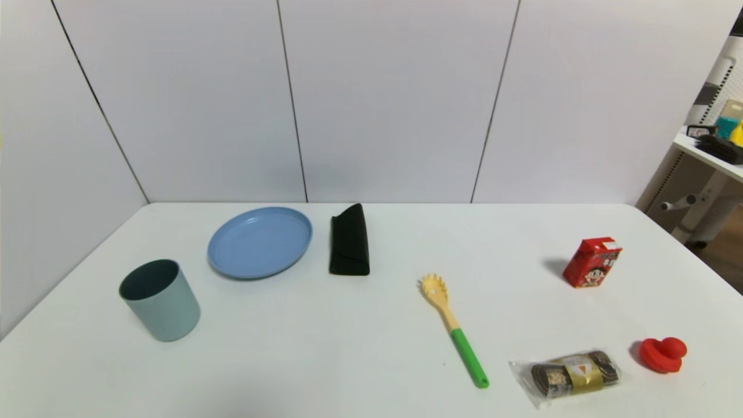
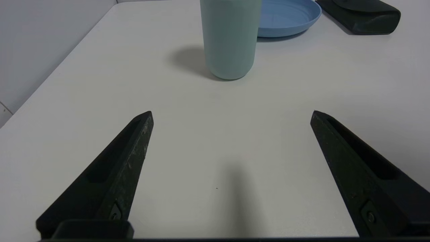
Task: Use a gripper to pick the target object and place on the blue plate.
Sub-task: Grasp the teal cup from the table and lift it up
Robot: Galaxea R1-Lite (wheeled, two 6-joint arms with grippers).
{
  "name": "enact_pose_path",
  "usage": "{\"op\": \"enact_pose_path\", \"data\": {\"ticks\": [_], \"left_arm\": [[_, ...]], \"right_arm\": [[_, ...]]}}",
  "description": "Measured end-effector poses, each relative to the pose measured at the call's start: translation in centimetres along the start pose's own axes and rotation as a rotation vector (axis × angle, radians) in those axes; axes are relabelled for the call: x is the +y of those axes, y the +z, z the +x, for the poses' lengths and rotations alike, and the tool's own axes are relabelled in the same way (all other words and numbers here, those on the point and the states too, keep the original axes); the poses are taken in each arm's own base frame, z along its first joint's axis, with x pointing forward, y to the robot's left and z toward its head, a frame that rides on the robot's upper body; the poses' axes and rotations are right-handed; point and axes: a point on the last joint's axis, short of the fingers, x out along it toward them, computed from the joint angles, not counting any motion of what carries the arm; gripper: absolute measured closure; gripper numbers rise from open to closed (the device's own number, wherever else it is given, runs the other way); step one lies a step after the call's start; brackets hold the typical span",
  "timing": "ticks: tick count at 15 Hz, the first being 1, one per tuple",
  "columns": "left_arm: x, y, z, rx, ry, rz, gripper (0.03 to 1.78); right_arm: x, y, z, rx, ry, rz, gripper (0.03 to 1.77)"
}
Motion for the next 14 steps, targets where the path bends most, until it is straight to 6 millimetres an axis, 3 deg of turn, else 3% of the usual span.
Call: {"op": "enact_pose_path", "data": {"ticks": [14], "left_arm": [[0.0, 0.0, 0.0, 0.0, 0.0, 0.0, 0.12]], "right_arm": [[0.0, 0.01, 0.0, -0.001, 0.0, 0.0, 0.1]]}}
